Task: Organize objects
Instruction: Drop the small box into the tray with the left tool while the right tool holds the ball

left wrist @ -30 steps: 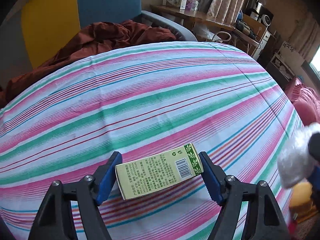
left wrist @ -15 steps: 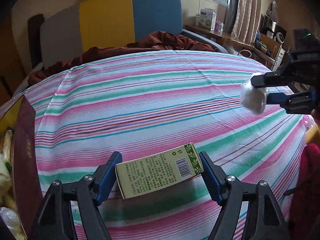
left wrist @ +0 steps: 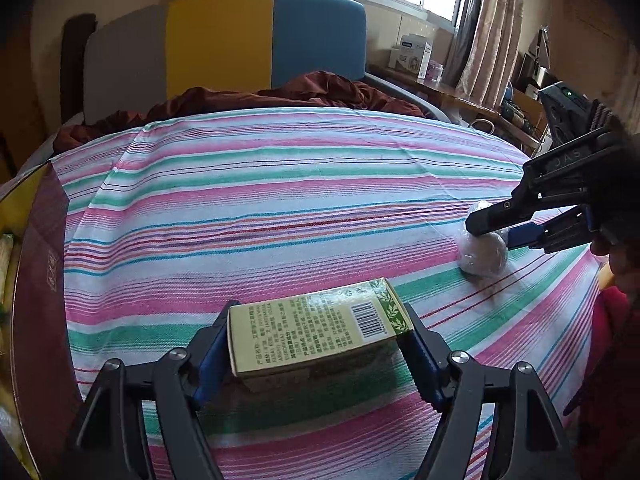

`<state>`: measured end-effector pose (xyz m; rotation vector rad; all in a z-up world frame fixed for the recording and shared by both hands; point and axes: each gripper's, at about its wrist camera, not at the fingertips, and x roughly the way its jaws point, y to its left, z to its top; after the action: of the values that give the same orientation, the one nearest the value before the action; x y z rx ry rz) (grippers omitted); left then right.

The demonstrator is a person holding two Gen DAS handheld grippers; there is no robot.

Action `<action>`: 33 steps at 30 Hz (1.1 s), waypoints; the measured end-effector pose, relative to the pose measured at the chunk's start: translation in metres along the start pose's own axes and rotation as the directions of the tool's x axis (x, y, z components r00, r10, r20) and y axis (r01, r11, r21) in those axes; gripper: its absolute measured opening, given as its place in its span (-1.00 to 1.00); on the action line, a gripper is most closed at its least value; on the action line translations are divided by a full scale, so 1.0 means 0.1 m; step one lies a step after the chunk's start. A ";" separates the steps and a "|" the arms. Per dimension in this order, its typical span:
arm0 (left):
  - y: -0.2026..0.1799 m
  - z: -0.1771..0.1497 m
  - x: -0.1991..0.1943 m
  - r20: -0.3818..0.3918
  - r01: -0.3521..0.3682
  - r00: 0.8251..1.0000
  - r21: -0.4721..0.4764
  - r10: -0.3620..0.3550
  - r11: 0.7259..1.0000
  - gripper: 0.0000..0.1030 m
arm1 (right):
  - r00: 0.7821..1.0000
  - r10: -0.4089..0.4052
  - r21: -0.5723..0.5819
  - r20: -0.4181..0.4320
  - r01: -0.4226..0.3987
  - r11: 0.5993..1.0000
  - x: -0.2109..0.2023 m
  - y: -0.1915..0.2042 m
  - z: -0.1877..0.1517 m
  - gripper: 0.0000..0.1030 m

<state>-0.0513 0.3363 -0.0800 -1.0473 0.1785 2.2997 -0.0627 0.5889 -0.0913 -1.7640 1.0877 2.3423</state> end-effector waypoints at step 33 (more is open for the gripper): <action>-0.02 -0.02 -0.02 -0.002 -0.011 1.000 0.012 0.011 1.000 0.47 | 1.000 -0.020 -0.016 -0.003 0.020 1.000 0.02 -0.02 0.02 -0.30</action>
<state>-0.0477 0.3362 -0.0800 -1.0447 0.1990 2.3050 -0.0644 0.5911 -0.0935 -1.7758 1.0503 2.3437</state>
